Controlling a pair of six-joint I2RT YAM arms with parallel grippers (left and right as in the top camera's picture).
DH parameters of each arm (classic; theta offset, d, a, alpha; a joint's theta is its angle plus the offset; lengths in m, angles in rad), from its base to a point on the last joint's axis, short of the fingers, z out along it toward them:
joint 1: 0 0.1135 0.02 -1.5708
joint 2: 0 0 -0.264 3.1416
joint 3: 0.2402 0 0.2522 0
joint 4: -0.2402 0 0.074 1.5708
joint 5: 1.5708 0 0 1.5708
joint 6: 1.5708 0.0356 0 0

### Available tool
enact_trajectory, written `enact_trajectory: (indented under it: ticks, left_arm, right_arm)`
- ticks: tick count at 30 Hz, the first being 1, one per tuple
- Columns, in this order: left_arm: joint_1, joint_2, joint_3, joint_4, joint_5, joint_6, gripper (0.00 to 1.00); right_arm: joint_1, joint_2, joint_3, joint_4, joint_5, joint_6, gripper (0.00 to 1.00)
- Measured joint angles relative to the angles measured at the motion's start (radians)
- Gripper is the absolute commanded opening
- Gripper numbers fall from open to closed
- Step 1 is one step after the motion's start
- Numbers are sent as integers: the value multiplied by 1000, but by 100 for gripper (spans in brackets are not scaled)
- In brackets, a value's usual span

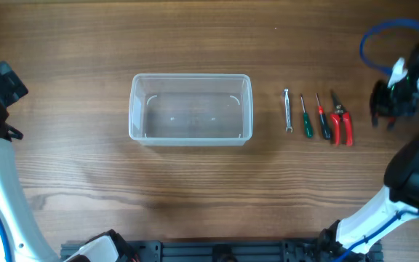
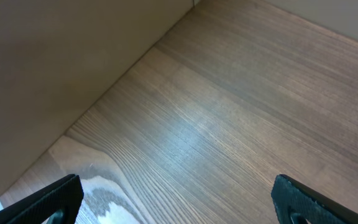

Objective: Pack container
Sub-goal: 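Carry the pliers into the container and open the right gripper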

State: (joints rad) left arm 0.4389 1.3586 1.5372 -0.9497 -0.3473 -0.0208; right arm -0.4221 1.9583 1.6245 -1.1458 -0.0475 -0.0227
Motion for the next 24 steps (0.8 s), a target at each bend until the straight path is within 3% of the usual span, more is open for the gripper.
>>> enact_trajectory:
  ticks: [3, 5, 6, 9, 12, 17, 24]
  left_arm:
    - [0, 0, 0, 0, 0, 0, 100]
    - [0, 0, 0, 0, 0, 0, 100]
    - [0, 0, 0, 0, 0, 0, 100]
    - [0, 0, 0, 0, 0, 0, 100]
    - [0, 0, 0, 0, 0, 0, 100]
    - [0, 0, 0, 0, 0, 0, 100]
    - [0, 0, 0, 0, 0, 0, 100]
  right_arm:
    - [114, -122, 122, -18, -56, -1, 4]
    - [421, -300, 198, 80, -115, -58, 4]
    - [504, -330, 205, 98, -132, -82, 4]
    - [807, -350, 211, 150, -164, -217, 4]
    - [1009, -282, 209, 184, -185, -373, 4]
    - [1145, -89, 204, 212, -190, -624, 4]
    - [1165, 198, 194, 257, -196, -864, 4]
